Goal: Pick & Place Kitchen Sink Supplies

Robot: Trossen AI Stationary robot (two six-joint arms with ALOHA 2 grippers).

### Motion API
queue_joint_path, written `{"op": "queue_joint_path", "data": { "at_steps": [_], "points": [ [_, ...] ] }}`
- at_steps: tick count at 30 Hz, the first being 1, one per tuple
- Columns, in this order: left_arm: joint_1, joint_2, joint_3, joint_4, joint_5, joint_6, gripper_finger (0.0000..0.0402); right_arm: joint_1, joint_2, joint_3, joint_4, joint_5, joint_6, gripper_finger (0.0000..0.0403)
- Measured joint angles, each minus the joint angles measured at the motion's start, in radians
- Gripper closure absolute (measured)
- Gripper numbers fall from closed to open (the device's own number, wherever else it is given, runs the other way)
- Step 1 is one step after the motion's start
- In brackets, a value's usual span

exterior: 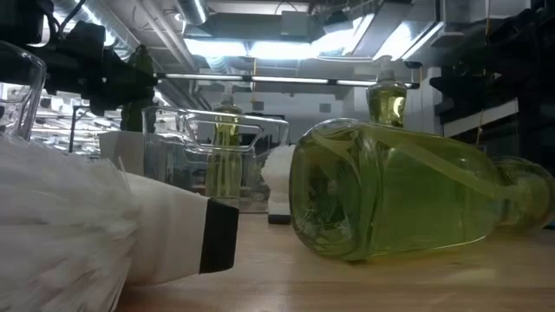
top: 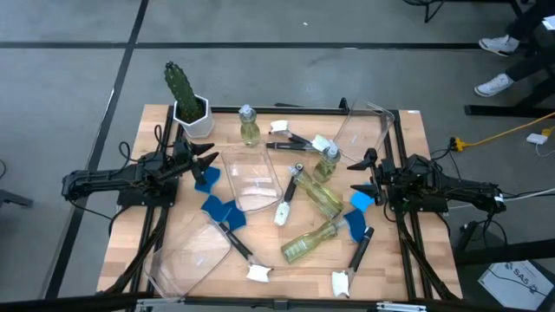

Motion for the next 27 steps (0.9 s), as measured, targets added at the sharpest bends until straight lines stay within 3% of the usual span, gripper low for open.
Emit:
{"op": "queue_joint_path", "data": {
  "at_steps": [10,22,27],
  "points": [
    [0.0,0.0,0.0,0.0,0.0,0.0,0.0212,0.0,0.0,0.0,-0.007,0.079,0.729,0.0089],
    [0.0,0.0,0.0,0.0,0.0,0.0,0.0212,0.0,0.0,0.0,0.008,0.116,0.869,0.0089],
    [0.0,0.0,0.0,0.0,0.0,0.0,0.021,0.0,0.007,0.002,0.083,0.131,0.719,0.0089]
  ]
}}
